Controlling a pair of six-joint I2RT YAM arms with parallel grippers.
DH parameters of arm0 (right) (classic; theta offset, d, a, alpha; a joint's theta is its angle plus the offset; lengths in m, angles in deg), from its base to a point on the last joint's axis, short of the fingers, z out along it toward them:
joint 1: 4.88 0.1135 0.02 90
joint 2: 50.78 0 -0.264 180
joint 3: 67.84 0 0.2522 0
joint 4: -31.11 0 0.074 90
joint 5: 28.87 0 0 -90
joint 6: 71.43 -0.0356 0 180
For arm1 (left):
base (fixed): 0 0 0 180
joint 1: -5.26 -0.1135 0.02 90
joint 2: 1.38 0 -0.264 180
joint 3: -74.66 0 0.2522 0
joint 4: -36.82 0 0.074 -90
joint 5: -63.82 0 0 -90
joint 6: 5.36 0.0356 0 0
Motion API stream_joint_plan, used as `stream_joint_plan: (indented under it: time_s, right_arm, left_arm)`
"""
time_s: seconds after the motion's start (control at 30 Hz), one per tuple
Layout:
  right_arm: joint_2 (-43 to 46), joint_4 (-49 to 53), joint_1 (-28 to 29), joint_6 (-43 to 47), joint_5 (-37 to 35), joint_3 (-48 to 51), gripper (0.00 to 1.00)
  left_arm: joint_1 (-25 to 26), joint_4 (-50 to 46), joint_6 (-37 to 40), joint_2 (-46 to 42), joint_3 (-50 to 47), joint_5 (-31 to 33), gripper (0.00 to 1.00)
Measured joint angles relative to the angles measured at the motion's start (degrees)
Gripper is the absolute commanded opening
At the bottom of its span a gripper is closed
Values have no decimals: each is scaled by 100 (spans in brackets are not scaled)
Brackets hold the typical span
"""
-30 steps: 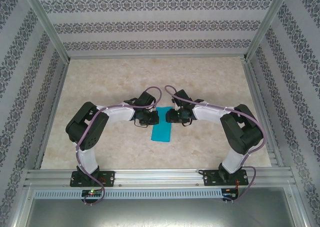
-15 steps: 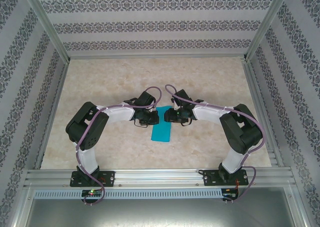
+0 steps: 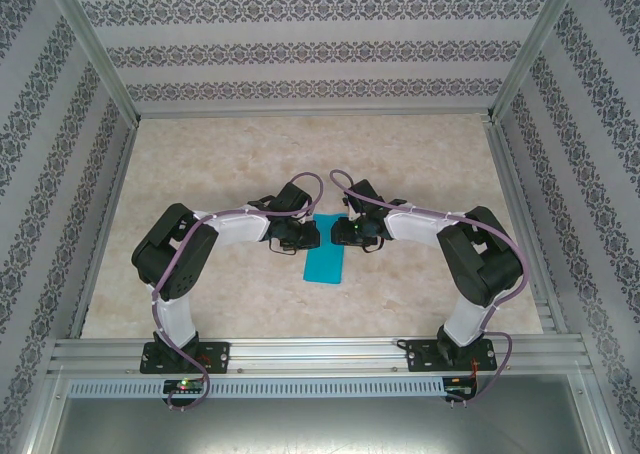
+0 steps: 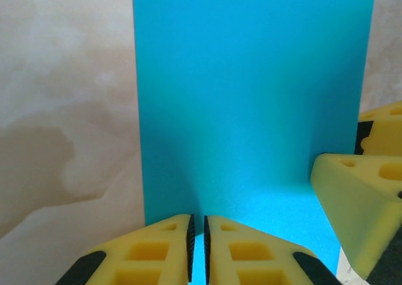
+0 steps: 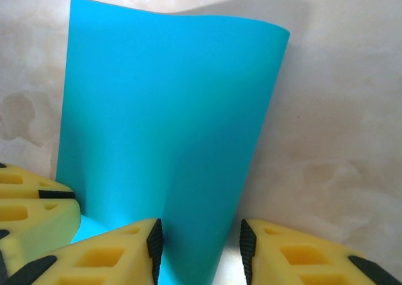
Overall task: Fold a paper plane with a square sheet of paper (pick it up from the middle)
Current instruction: Hold the square sheet of paper at the center of the table.
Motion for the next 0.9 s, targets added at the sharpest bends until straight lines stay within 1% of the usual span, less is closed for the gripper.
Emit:
stream_joint_plan:
  time_s: [0.47, 0.9]
  right_arm:
    - [0, 15, 2, 24, -24, 0, 37]
    - [0, 39, 2, 160, -50, 0, 36]
  left_arm:
    - [-22, -59, -11, -651, 7, -2, 23]
    - [-164, -271, 17, -732, 7, 31, 24]
